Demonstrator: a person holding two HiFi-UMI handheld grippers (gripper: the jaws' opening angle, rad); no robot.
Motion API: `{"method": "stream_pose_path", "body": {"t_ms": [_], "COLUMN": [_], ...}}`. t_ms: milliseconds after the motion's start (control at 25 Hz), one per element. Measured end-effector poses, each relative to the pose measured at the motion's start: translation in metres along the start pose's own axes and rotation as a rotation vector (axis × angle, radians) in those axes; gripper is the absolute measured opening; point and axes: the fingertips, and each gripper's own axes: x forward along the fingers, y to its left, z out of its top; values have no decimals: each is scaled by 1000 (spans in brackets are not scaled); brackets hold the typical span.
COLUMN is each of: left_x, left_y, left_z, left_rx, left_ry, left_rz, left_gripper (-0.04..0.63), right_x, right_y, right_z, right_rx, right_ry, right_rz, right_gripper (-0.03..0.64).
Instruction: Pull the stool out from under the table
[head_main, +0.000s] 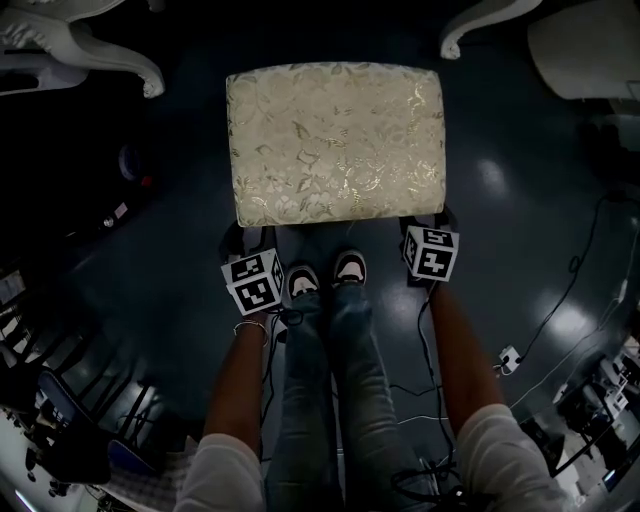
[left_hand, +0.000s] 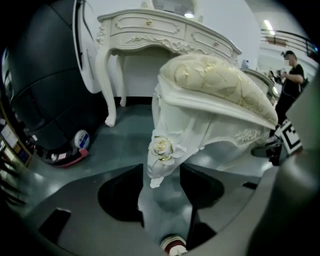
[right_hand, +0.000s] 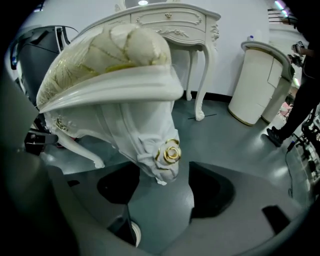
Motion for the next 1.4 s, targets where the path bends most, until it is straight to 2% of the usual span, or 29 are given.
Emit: {"method": "stream_pose_path", "body": {"t_ms": [120, 280, 360, 480, 520, 600, 760, 840, 1000, 1200, 1400], "left_x": [-14, -51, -73, -104, -114, -134, -159, -175, -226, -293, -356], "left_y": [4, -15, -34, -69, -79, -96, -111, -112, -113, -121, -146], "left_z": [0, -11, -11, 3, 12, 36, 100, 134, 191, 245, 286], "left_rx": [-81, -96, -82, -84, -89, -96, -98, -96, -115, -138, -95], "left_ry": [10, 59, 73, 55, 38, -5, -105, -161, -262, -342, -405], "left_rz": [28, 39, 15, -64, -90, -124, -147, -150, -175, -198, -256], "left_gripper": [242, 242, 242, 239, 235, 170, 82, 55, 9, 9, 9], "right_x": [-11, -45, -65, -95, -104, -123, -155, -175, -227, -292, -348], "right_y": [-1, -1, 0, 2, 3, 4, 7, 15, 39, 60, 66], "right_z": [-4, -15, -18, -12, -5, 12, 70, 103, 156, 212, 246], "right_rx": [48, 103, 131, 172, 181, 174, 148, 146, 127, 115, 161], "right_ry": [20, 45, 57, 54, 43, 10, -97, -155, -235, -313, -368], "right_rz": [-23, -35, -36, -32, -31, -40, -69, -49, 39, 101, 135], "right_gripper": [287, 287, 287, 285, 284, 260, 79, 30, 3, 0, 0]}}
